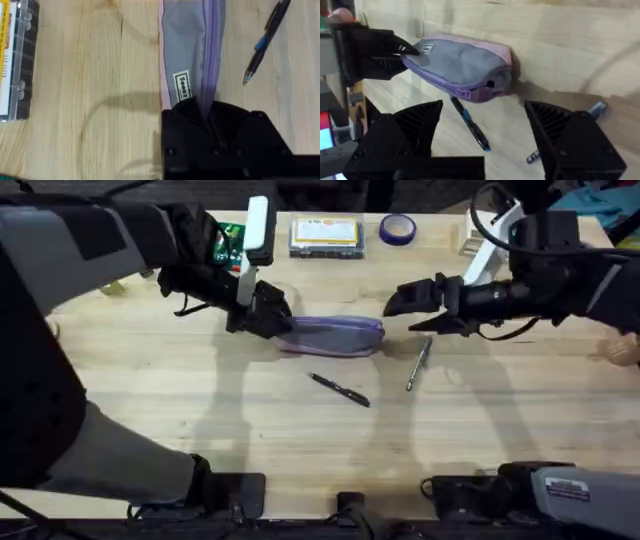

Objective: Unzip the bag, pick up the pens from the table one at a time and place them inside, then zip the bag closed.

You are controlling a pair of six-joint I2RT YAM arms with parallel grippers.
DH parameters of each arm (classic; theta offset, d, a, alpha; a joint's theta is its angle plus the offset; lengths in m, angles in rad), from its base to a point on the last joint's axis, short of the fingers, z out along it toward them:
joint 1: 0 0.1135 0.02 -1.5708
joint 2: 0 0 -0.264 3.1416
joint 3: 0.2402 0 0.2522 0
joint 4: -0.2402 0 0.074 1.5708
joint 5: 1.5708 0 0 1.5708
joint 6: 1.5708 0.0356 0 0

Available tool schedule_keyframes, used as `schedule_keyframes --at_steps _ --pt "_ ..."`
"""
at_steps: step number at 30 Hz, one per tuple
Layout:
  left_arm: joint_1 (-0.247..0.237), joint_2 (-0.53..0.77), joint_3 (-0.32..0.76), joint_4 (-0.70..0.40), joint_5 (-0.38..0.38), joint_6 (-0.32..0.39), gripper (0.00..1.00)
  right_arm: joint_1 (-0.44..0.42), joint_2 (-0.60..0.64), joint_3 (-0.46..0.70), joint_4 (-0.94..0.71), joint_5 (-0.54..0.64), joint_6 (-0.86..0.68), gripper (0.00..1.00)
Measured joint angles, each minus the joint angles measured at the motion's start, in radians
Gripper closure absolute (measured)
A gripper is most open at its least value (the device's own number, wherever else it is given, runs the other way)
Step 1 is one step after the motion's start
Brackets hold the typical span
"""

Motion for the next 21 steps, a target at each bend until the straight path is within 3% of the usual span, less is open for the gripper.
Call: schedule_keyframes --at_steps 7,8,11,21 --pt "0.0 0.0 0.0 0.0 0.0 0.0 0.958 0.002 0.059 0.002 0.05 -0.089 -0.011 0.004" --pt "0.0 0.0 0.0 0.0 0.0 0.0 0.958 0.003 0.121 0.002 0.053 -0.149 -0.021 0.005" --pt "0.0 0.0 0.0 0.0 0.0 0.0 0.958 0.003 0.159 0.002 0.068 -0.196 -0.027 0.004" --pt "0.0 0.0 0.0 0.0 0.0 0.0 0.958 0.003 0.226 0.002 0.078 -0.24 -0.03 0.005"
